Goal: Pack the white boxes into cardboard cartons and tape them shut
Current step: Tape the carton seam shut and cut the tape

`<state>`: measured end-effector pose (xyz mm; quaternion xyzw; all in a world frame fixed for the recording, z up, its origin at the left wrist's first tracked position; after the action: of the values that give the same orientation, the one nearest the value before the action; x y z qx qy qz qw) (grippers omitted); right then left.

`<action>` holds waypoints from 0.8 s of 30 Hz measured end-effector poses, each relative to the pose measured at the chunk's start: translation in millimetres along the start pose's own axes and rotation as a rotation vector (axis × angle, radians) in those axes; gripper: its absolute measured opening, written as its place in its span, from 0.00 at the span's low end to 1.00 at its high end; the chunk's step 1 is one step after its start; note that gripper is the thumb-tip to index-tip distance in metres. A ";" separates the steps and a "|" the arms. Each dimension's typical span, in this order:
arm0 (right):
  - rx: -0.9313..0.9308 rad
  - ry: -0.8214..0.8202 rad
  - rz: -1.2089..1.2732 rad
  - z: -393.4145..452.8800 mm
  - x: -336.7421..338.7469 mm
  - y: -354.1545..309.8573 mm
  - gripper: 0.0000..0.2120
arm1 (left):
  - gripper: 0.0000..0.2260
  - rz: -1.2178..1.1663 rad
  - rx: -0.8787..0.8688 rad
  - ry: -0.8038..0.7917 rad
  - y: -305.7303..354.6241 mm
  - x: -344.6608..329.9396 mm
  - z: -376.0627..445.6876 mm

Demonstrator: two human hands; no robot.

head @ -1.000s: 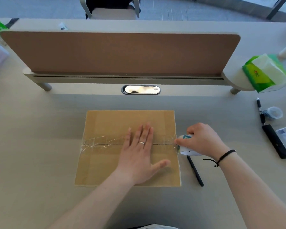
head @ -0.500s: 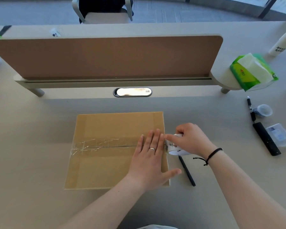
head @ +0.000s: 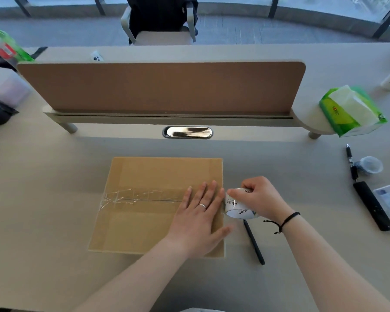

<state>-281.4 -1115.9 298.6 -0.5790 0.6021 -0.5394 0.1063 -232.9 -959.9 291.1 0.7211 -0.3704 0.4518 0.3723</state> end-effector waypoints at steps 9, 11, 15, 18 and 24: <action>0.016 -0.013 0.021 2.6 -2.3 5.7 0.27 | 0.39 -0.015 0.261 0.031 -101.6 6.5 -35.8; 0.011 -0.027 0.024 4.0 -4.3 5.9 0.26 | 0.41 -0.049 0.333 0.051 -118.1 6.5 -42.0; 0.020 -0.049 0.011 5.7 -7.1 2.6 0.26 | 0.44 -0.024 0.424 0.045 -119.6 7.3 -42.2; 0.044 -0.059 -0.009 4.1 -7.3 0.4 0.26 | 0.40 -0.040 0.508 0.040 -113.4 9.7 -38.0; 0.033 -0.079 0.113 0.6 -6.9 2.5 0.23 | 0.34 -0.073 0.361 0.113 -47.6 21.4 0.6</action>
<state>-280.2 -1111.2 292.9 -0.5630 0.6201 -0.5194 0.1697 -184.4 -943.4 301.2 0.7627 -0.2356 0.5368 0.2732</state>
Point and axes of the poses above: each hand's wrist, its own z-axis towards the middle knuckle, its own x-axis out of the back of the hand, y = z × x, the point moved 10 cm from there along z, towards the middle knuckle, and after that the axes turned 3 degrees about z, right-handed, at the moved point
